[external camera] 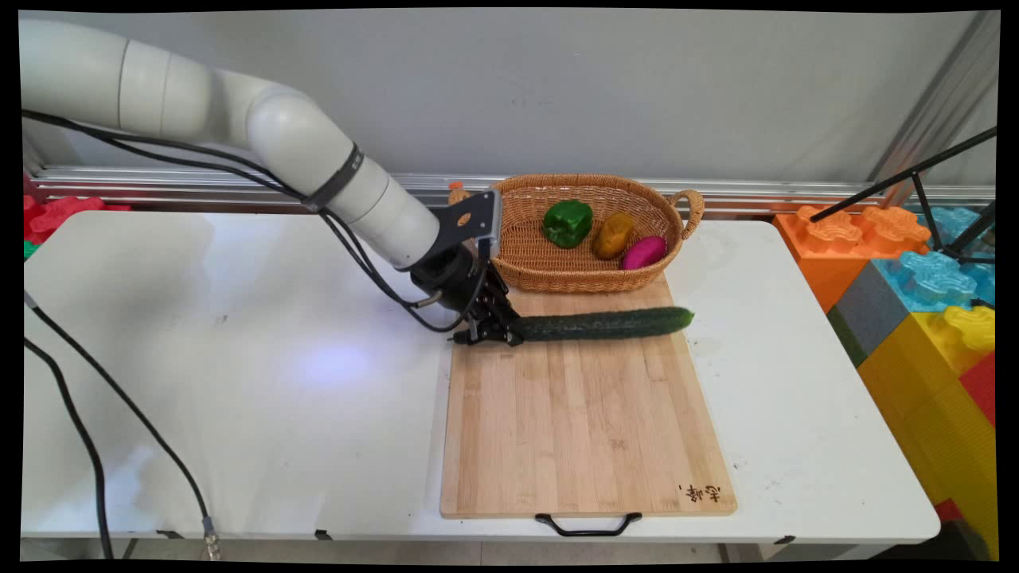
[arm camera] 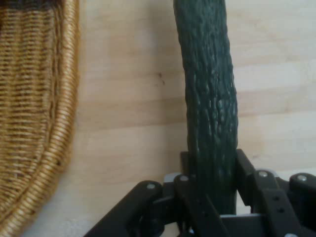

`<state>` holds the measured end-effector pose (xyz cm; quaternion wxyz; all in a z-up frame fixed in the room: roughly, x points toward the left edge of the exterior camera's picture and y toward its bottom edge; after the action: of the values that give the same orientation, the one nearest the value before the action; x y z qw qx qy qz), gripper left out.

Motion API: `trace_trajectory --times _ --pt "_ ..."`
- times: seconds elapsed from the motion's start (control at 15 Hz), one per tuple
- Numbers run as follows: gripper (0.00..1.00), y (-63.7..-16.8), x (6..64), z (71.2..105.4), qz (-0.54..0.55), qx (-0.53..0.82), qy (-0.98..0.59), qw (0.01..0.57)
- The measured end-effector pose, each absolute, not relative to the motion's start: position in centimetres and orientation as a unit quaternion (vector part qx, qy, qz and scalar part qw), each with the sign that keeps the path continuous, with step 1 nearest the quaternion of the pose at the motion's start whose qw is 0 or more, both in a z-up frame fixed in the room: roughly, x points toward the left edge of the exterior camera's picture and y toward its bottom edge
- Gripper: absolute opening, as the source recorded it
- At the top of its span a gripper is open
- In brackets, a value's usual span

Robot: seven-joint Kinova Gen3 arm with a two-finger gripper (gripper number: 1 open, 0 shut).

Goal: Place the picked object on the cutting board

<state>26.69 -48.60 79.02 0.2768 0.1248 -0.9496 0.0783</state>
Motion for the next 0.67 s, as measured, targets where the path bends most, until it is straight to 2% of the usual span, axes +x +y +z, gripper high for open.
trace_trajectory --times 0.67 --pt "0.00 -48.1 27.5 75.9 0.080 0.122 -0.957 0.252"
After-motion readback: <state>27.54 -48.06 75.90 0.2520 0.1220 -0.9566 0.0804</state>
